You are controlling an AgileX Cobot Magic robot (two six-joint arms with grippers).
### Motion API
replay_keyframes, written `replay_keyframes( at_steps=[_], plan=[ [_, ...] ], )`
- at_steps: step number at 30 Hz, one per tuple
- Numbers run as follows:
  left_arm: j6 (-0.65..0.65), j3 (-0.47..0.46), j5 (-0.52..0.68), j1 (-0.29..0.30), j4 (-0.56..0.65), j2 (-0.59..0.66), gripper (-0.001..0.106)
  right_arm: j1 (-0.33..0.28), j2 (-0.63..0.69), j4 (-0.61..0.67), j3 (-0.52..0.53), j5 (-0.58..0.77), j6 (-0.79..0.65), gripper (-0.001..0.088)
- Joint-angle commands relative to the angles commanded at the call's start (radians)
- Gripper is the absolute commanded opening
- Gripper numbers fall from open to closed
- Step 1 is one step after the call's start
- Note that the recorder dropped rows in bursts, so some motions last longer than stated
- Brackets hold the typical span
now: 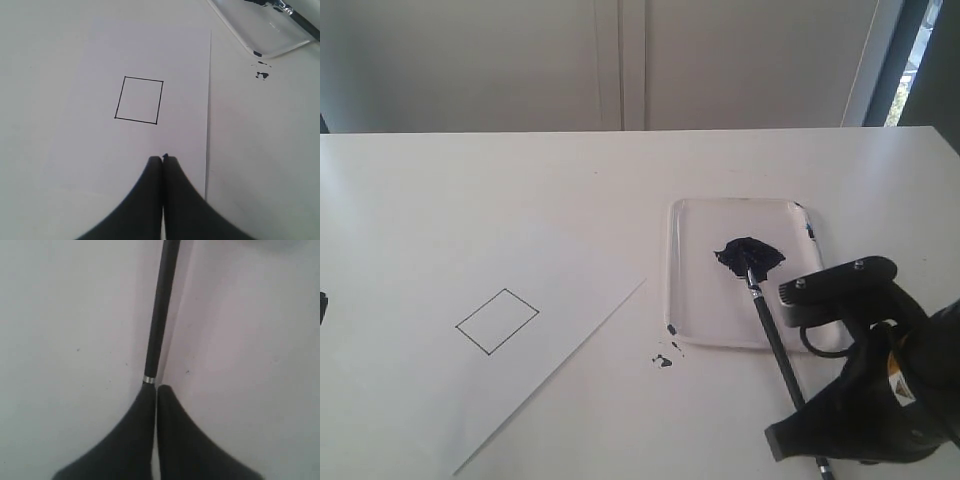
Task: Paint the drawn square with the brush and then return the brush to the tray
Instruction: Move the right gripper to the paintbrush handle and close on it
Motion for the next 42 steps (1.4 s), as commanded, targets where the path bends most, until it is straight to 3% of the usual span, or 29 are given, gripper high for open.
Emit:
replay_keyframes(
  at_steps=[5, 7, 12, 27, 32, 42],
  plan=[
    [0.0, 0.0, 0.005, 0.0, 0.0, 0.0, 0.0, 0.0, 0.082, 0.022, 0.002, -0.088, -0.026, 0.0435],
    [0.0, 0.0, 0.005, 0.0, 0.0, 0.0, 0.0, 0.0, 0.119, 0.017, 0.0, -0.099, 0.032, 0.0495],
    [0.0, 0.0, 0.005, 0.0, 0.0, 0.0, 0.0, 0.0, 0.197, -0.052, 0.0, -0.097, 0.124, 0.0421],
    [0.0, 0.0, 0.005, 0.0, 0.0, 0.0, 0.0, 0.0, 0.223, -0.295, 0.0, -0.145, 0.329, 0.0397],
    [0.0, 0.0, 0.005, 0.0, 0.0, 0.0, 0.0, 0.0, 0.223, -0.296, 0.0, -0.14, 0.329, 0.0285],
    [0.0, 0.0, 0.008, 0.0, 0.0, 0.0, 0.0, 0.0, 0.306, -0.294, 0.0, -0.157, 0.329, 0.0278]
  ],
)
